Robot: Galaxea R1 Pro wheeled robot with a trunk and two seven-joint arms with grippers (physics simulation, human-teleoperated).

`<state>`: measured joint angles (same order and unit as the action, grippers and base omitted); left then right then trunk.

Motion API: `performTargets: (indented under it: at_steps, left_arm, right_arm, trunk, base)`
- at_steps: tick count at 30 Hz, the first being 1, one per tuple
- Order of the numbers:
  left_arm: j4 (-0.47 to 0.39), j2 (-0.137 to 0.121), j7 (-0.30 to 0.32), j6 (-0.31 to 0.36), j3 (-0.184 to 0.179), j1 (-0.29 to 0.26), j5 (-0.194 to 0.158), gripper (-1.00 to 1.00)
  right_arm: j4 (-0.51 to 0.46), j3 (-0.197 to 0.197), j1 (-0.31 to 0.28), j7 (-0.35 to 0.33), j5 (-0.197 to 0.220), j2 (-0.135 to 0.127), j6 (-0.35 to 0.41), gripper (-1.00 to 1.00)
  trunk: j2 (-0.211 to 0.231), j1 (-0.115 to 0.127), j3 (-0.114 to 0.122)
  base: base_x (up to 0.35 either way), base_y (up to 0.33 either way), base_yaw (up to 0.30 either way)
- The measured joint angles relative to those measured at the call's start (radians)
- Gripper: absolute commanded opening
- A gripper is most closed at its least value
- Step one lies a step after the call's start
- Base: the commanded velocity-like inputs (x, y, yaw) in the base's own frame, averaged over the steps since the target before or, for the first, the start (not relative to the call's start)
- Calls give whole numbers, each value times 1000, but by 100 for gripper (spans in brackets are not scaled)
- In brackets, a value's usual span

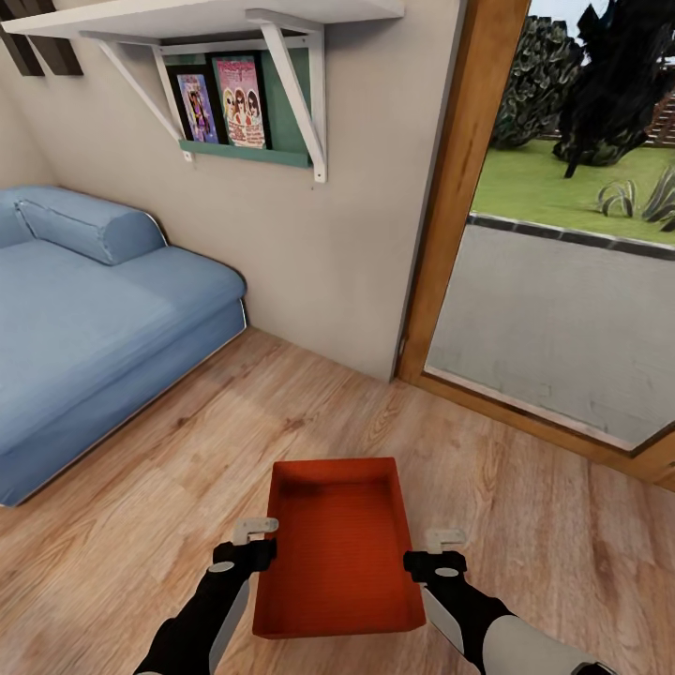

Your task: Move the two storage containers from the living room to the garage. In the garage, place one container on the floor and stack the other container on top of it (either order is fine).

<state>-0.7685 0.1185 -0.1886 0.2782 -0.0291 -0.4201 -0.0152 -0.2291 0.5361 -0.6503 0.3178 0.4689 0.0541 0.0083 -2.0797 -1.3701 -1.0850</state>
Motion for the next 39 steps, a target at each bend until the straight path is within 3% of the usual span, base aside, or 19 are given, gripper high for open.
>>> performTargets:
  at_steps: [9, 13, 19, 21, 35, 39]
  left_arm:
    - [30, 2, 1, -6, 0, 0, 1, 100]
    - [143, 17, 1, -46, 0, -12, -1, 100]
    - [304, 19, 0, -88, 0, -101, -5, 100]
    - [337, 18, -1, -134, 0, -118, -7, 100]
    - [398, 5, -1, -154, 1, -128, -10, 100]
    - [401, -3, -1, -156, 1, -129, -10, 100]
  right_arm:
    - [3, -1, 0, -1, 1, 1, 0, 100]
    - [61, 0, 0, -2, -4, 2, -32, 100]
    - [82, 1, -1, -45, -13, 1, -49, 100]
    - [85, 0, -1, -62, -13, 1, -51, 100]
    - [88, -1, -1, -70, -15, 3, -70, 100]
    - [88, 1, -1, -71, -16, 39, -73, 100]
  trunk:
    - [0, 0, 0]
    - [0, 0, 0]
    - [0, 0, 0]
    - [0, 0, 0]
    - [0, 0, 0]
    - [0, 0, 0]
  base:
    - [0, 0, 0]
    - [0, 0, 0]
    - [0, 0, 0]
    - [0, 0, 0]
    - [0, 0, 0]
    - [0, 0, 0]
